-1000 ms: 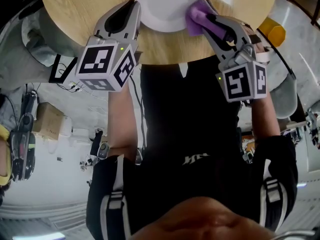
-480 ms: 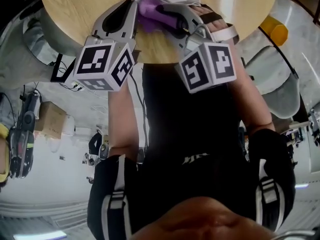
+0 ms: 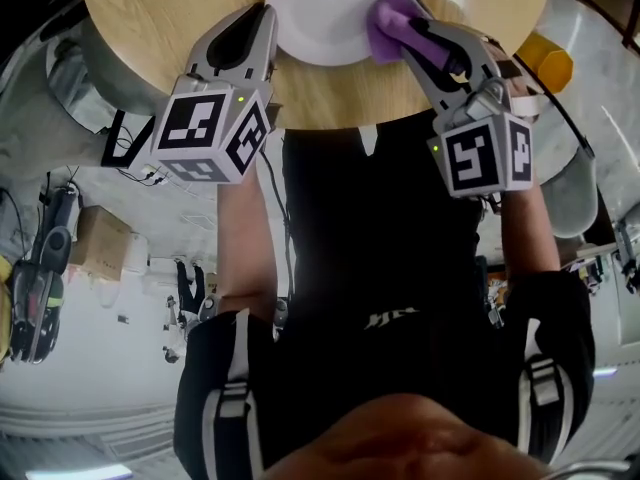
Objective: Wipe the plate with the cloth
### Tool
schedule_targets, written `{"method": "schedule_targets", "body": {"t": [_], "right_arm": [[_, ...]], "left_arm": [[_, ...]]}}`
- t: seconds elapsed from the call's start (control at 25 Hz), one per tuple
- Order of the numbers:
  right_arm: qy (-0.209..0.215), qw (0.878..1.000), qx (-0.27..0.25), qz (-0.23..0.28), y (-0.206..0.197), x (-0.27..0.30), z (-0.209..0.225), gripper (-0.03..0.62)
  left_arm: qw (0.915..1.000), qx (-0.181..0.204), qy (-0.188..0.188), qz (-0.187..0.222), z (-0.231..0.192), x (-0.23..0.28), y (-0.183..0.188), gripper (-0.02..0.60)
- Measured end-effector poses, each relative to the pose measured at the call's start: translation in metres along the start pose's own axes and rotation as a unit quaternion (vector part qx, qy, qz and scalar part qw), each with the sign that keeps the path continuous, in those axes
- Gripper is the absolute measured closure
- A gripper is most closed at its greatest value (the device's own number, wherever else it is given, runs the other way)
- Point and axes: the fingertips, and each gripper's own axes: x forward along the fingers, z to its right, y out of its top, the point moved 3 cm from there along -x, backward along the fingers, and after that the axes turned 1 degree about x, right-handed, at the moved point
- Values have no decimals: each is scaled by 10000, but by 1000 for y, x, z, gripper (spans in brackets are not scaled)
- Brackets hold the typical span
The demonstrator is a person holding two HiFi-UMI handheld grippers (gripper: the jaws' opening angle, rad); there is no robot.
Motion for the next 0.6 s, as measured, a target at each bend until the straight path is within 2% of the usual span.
{"method": "schedule_targets", "body": {"t": [0.16, 0.36, 0.48, 0.6], "right_arm": [[-43, 9991, -99, 413, 34, 12, -3, 499], [194, 9963, -396, 739, 79, 51, -12, 499], [284, 9961, -363, 747, 77, 56, -13, 499], [272, 9976, -277, 569, 56, 44, -10, 499]], "left_arm": [[10000, 21, 22, -15, 0, -1, -1, 552], [10000, 15, 37, -29, 2, -2, 1, 552], [10000, 17, 30, -34, 0, -1, 2, 552], [10000, 13, 19, -36, 0, -2, 1, 552]]}}
